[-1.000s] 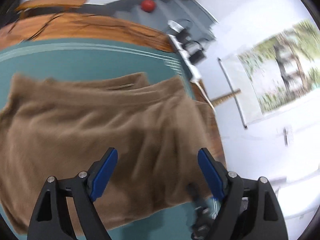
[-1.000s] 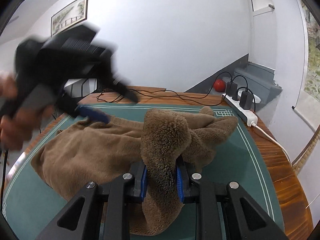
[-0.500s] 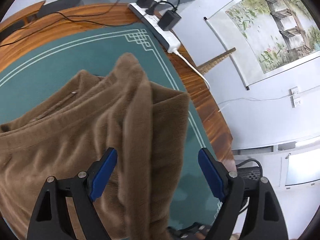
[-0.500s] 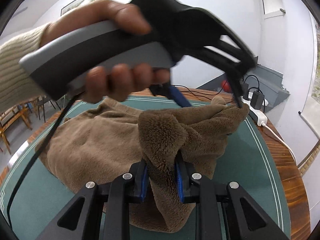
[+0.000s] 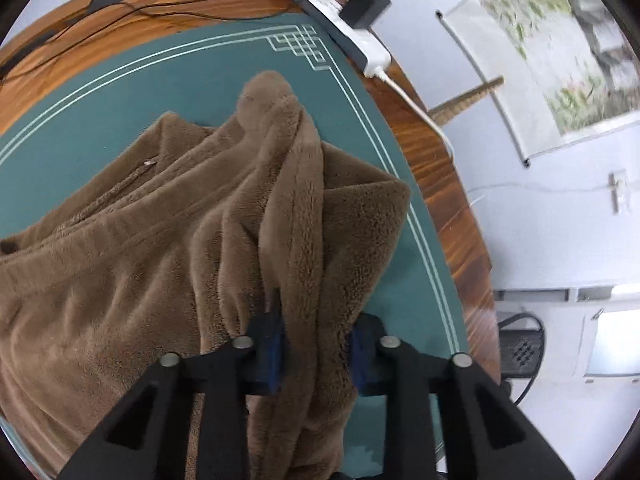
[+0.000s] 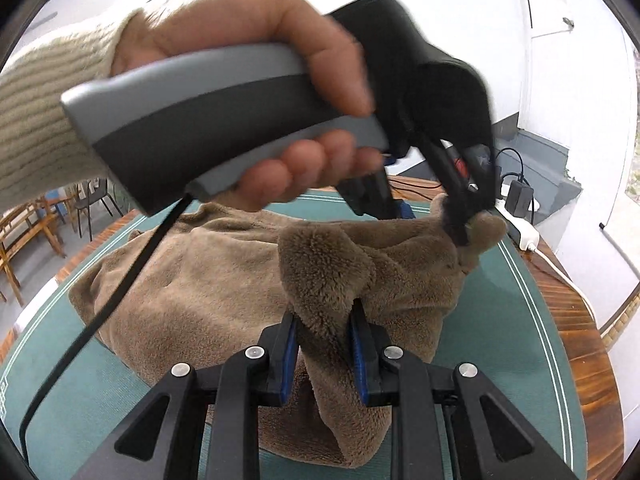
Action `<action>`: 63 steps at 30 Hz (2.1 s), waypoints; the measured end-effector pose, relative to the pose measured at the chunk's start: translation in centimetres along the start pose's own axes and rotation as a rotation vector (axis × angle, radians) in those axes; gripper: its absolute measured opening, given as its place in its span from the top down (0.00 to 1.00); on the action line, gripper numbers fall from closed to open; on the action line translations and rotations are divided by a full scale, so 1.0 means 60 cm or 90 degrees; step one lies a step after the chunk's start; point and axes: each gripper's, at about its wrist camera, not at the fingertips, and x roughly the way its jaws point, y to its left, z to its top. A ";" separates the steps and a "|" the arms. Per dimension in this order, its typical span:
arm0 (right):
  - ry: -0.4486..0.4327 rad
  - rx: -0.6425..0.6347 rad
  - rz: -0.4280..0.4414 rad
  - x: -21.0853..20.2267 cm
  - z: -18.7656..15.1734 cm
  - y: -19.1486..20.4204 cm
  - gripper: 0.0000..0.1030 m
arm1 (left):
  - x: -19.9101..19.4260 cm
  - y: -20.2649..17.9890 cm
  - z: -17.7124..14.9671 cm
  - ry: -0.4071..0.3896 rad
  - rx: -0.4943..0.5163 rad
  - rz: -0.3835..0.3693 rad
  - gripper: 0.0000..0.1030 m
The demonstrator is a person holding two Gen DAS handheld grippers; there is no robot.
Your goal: Fold clothes
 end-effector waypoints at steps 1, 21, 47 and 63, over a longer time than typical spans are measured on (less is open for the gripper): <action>-0.002 0.001 0.001 -0.002 0.001 0.000 0.76 | -0.008 0.008 0.000 -0.008 -0.007 -0.008 0.77; -0.090 -0.137 0.218 -0.022 0.107 0.247 0.76 | -0.357 0.353 -0.249 -0.275 -0.233 -0.065 0.81; 0.036 -0.234 0.352 0.082 0.024 0.383 0.24 | -0.220 0.573 -0.395 -0.270 -0.411 0.036 0.46; 0.030 -0.158 0.240 0.125 0.077 0.262 0.23 | -0.255 0.424 -0.279 -0.330 -0.244 0.157 0.23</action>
